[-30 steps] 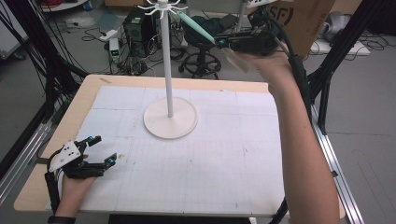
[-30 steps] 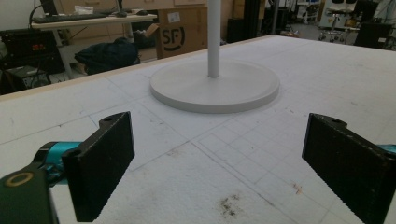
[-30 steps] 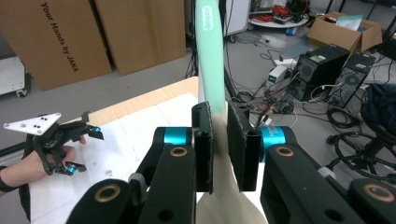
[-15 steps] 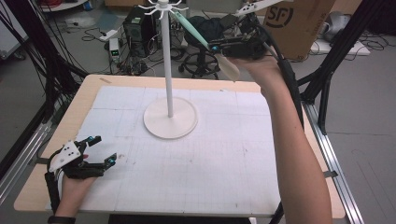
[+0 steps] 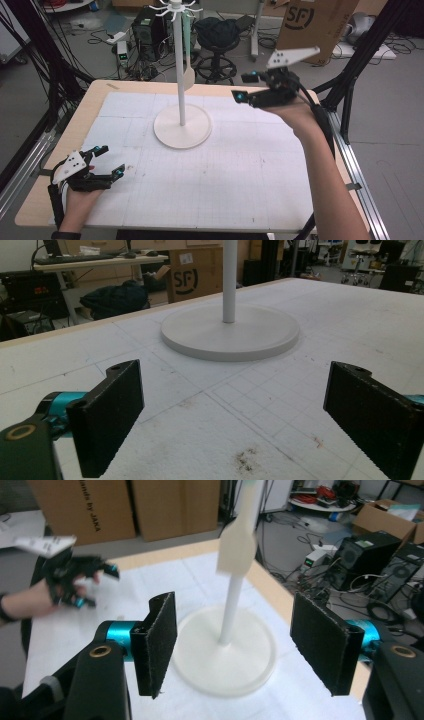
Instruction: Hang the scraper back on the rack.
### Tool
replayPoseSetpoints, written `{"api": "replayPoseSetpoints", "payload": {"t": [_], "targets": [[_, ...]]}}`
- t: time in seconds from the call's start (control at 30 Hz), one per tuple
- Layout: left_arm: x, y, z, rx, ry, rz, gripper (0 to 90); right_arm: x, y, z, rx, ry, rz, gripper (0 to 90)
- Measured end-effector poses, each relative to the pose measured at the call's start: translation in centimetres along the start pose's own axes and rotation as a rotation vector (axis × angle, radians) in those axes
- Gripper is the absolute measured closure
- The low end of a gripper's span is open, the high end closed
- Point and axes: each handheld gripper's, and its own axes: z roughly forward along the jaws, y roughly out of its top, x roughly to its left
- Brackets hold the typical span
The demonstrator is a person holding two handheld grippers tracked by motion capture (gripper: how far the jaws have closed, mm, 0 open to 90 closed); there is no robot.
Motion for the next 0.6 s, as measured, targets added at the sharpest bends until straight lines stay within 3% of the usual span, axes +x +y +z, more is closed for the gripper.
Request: {"api": "replayPoseSetpoints", "payload": {"t": [0.23,0.47,0.6], "targets": [[0.0,0.0,0.0,0.0,0.005,-0.004,9.6,1.5,-8.7,-1.3,-0.014,0.022,0.018,25.6],[0.0,0.0,0.0,0.001,0.009,-0.009,9.7,3.3,-17.1,-2.7,-0.052,-0.086,0.041,25.4],[0.0,0.0,0.0,0.001,0.01,-0.007,9.6,4.2,-20.9,-2.9,-0.061,-0.114,0.08,24.8]]}}
